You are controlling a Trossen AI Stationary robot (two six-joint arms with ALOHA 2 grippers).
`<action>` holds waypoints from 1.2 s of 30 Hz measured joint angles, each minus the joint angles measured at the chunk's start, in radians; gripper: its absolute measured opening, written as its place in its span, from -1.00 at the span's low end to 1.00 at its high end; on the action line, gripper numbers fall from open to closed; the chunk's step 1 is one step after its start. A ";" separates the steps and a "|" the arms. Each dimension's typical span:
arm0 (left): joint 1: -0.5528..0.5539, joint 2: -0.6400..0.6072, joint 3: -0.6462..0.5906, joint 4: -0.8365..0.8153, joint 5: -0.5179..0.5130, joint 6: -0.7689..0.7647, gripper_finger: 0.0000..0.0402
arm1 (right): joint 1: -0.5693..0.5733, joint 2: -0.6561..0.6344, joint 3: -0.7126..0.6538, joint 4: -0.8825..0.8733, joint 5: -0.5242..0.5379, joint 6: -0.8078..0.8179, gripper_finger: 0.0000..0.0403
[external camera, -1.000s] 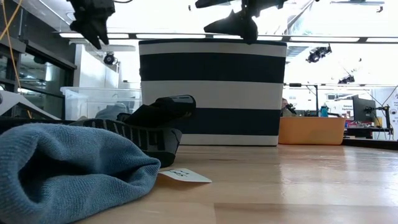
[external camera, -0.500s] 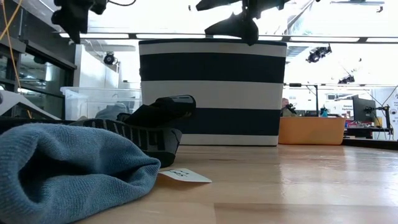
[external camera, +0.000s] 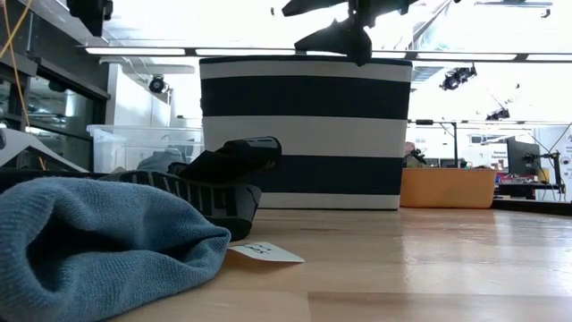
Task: Pick & Place Cloths
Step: Put the white shorts into the transparent container
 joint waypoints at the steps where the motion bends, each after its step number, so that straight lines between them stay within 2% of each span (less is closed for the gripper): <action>1: -0.038 0.000 0.000 0.000 -0.002 -0.001 0.26 | 0.000 0.000 0.000 -0.002 0.000 0.000 0.45; 15: -0.471 0.001 0.000 0.000 -0.046 -0.047 0.26 | 0.066 0.000 0.000 -0.048 0.000 -0.004 0.45; 23: -0.691 0.058 0.000 0.000 -0.106 -0.070 0.26 | 0.107 0.000 0.000 -0.061 0.002 -0.004 0.45; 36: -0.973 0.254 0.000 0.004 -0.048 -0.365 0.26 | 0.131 0.000 0.000 -0.084 0.003 0.005 0.45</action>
